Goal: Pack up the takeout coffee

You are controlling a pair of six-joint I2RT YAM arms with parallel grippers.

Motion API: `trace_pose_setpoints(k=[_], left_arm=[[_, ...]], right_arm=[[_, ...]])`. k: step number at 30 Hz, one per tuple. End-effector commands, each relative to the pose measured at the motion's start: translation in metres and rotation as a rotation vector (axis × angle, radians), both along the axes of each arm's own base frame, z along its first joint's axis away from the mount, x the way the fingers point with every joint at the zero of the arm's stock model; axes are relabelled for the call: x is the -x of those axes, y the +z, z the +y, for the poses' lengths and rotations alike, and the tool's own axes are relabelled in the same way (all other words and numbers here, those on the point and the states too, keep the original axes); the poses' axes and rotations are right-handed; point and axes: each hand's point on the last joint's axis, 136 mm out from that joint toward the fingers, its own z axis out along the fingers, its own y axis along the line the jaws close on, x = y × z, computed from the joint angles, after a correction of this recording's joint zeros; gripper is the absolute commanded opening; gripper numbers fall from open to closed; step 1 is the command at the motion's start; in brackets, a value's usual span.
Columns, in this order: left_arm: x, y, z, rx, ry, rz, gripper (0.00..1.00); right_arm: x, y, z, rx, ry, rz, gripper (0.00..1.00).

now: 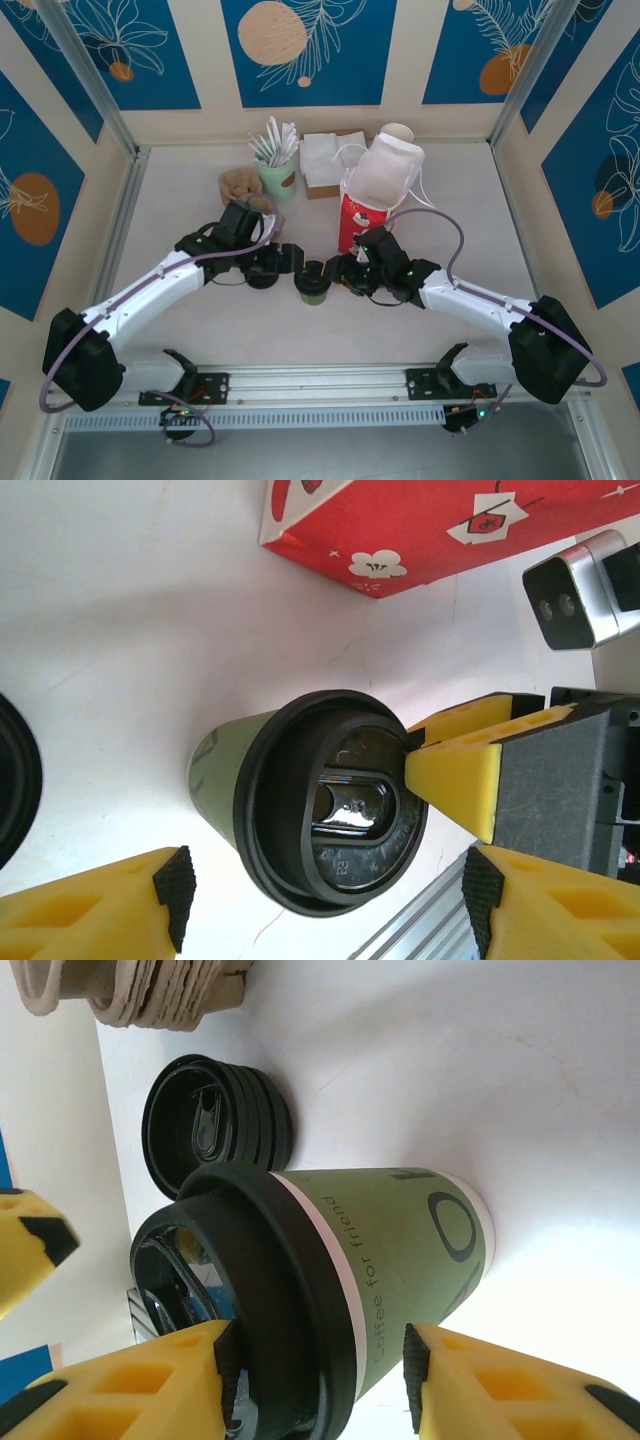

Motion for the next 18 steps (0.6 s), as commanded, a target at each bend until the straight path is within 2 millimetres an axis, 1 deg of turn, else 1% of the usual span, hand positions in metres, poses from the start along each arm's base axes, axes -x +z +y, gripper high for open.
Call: trace_pose_setpoints(k=[1, 10, 18], left_arm=[[-0.002, 0.013, 0.010, -0.034, 0.018, -0.042, 0.73], [-0.006, 0.025, 0.017, -0.045, 0.038, -0.070, 0.73], [-0.011, 0.036, 0.023, -0.052, 0.060, -0.093, 0.74]], right_arm=[[0.005, -0.006, -0.007, 0.066, 0.005, 0.023, 0.51], [0.006, 0.017, -0.010, 0.056, 0.008, -0.006, 0.55], [0.011, 0.046, -0.016, 0.027, 0.011, -0.045, 0.57]])
